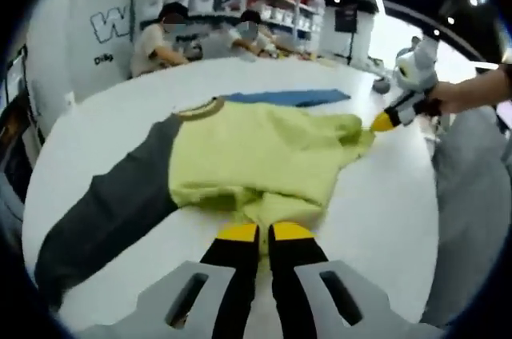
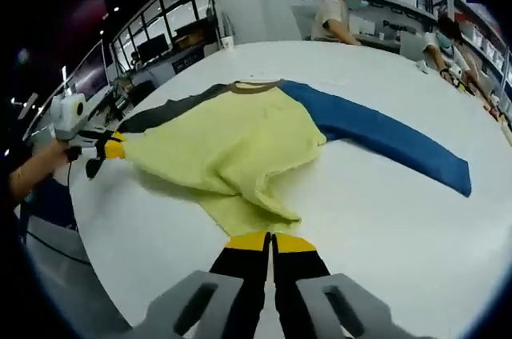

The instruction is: Fold the garment on the visible template until the final outline fits inside the template.

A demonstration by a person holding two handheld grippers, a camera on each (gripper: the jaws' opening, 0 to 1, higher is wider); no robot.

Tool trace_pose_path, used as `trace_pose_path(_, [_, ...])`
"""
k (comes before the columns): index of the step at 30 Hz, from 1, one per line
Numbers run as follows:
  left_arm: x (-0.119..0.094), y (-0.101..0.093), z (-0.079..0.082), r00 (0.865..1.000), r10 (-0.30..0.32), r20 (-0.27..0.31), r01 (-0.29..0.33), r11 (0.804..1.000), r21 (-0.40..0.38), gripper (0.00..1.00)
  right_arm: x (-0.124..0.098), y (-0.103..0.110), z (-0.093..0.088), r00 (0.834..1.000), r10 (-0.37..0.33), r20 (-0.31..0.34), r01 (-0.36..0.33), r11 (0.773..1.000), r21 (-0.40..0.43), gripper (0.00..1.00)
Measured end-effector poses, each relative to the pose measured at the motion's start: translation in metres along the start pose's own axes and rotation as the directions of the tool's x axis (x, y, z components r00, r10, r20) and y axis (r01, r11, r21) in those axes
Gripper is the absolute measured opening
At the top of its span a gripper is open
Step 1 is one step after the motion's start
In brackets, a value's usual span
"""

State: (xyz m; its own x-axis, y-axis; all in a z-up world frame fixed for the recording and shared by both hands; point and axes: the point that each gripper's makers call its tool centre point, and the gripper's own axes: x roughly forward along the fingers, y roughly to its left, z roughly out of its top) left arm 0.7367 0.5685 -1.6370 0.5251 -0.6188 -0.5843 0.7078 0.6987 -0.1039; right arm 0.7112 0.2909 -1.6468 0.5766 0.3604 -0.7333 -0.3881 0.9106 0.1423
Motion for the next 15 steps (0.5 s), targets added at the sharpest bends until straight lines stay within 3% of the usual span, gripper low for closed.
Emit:
trace_pose_path(1, [-0.001,-0.001,0.002,1.0,-0.002,0.006,0.002,1.0,-0.007,0.05,-0.001,0.0,0.001,1.0,0.001,0.004,-0.001,1.0,-0.002,0.0])
trace_pose_path(2, [-0.019,-0.006,0.021,0.996,-0.045,0.079,0.054,0.993,-0.109,0.05,-0.02,0.006,0.024,0.997,0.022,0.074,-0.021,1.0,-0.003,0.0])
trace_pose_path(3, [-0.03,-0.001,0.036,0.989,-0.031,0.146,0.057,0.983,-0.177,0.05,-0.024,0.008,0.028,0.996,0.024,0.083,-0.024,1.0,0.002,0.0])
trace_pose_path(4, [-0.037,0.009,0.039,0.985,-0.026,0.169,0.064,0.972,-0.226,0.04,-0.032,0.013,0.037,0.993,0.041,0.114,-0.043,0.999,0.015,0.0])
trace_pose_path(8, [-0.039,0.021,0.048,0.983,-0.01,0.182,0.06,0.959,-0.276,0.04,-0.044,0.014,0.045,0.989,0.042,0.139,-0.046,0.999,0.026,0.0])
trace_pose_path(11, [-0.025,0.037,0.039,0.988,0.026,0.15,0.02,0.953,-0.303,0.05,-0.039,0.009,0.046,0.988,0.036,0.152,-0.044,0.998,0.046,0.0])
trace_pose_path(15, [0.003,0.052,0.026,0.99,0.069,0.12,-0.027,0.946,-0.322,0.05,-0.029,0.003,0.038,0.992,0.025,0.122,-0.034,0.997,0.072,0.0])
